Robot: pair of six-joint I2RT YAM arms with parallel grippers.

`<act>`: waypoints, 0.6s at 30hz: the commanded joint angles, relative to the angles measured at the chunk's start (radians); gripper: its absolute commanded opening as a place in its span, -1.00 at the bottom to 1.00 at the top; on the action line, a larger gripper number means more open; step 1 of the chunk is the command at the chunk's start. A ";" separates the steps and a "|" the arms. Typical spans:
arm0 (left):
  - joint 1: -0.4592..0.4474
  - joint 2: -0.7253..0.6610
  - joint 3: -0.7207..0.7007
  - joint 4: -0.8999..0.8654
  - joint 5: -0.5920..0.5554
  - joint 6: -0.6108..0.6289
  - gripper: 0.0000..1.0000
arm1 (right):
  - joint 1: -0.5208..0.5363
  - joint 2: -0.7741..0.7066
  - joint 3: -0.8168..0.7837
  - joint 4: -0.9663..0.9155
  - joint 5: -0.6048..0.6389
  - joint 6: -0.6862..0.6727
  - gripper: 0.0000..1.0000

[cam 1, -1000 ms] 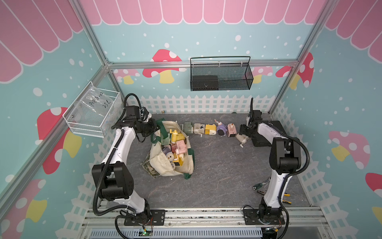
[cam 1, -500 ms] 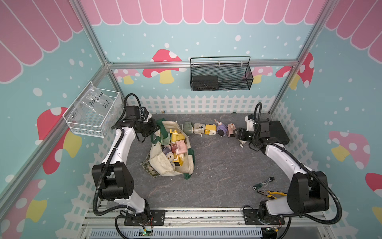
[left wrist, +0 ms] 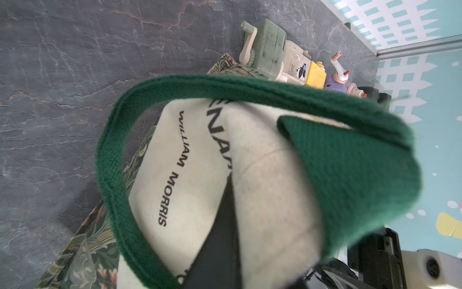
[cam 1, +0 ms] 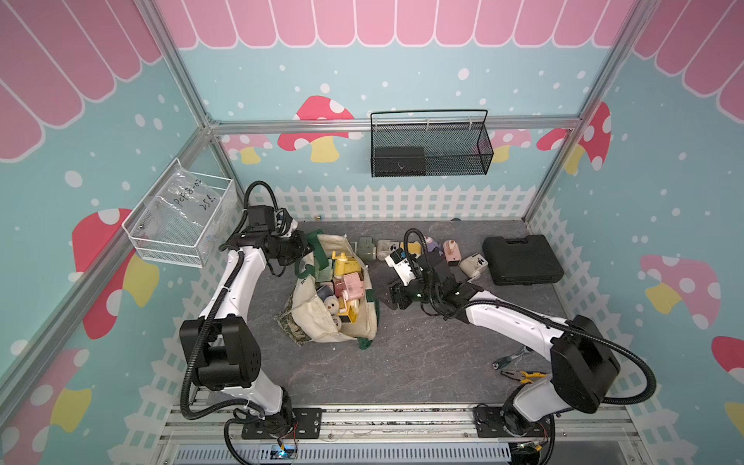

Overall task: Take out the pencil sharpeners from the tote bags
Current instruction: Place the pencil sharpener at the center of the board, then pick up the pencil sharpener from the canvas bag.

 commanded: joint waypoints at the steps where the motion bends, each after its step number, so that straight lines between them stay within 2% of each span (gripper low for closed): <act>1: -0.016 -0.035 0.015 0.052 0.037 0.020 -1.00 | 0.014 0.081 0.085 -0.035 0.029 -0.034 0.42; 4: -0.018 -0.037 0.015 0.051 0.028 0.025 -1.00 | 0.037 0.157 0.158 -0.089 0.056 -0.052 0.39; 6: -0.020 -0.037 0.015 0.051 0.022 0.025 -1.00 | 0.046 0.201 0.192 -0.130 0.077 -0.055 0.26; 10: -0.021 -0.032 0.017 0.050 0.011 0.028 -1.00 | 0.054 0.218 0.177 -0.120 0.020 -0.059 -0.51; 13: -0.022 -0.030 0.028 0.043 -0.002 0.030 -1.00 | 0.068 0.184 0.120 -0.071 -0.019 -0.069 -0.88; 15: -0.028 -0.045 0.038 0.040 -0.025 0.037 -1.00 | 0.080 0.155 0.080 -0.037 -0.037 -0.081 -1.00; 18: -0.040 -0.084 0.107 -0.003 -0.065 0.062 -1.00 | 0.101 0.122 0.021 0.034 -0.077 -0.063 -1.00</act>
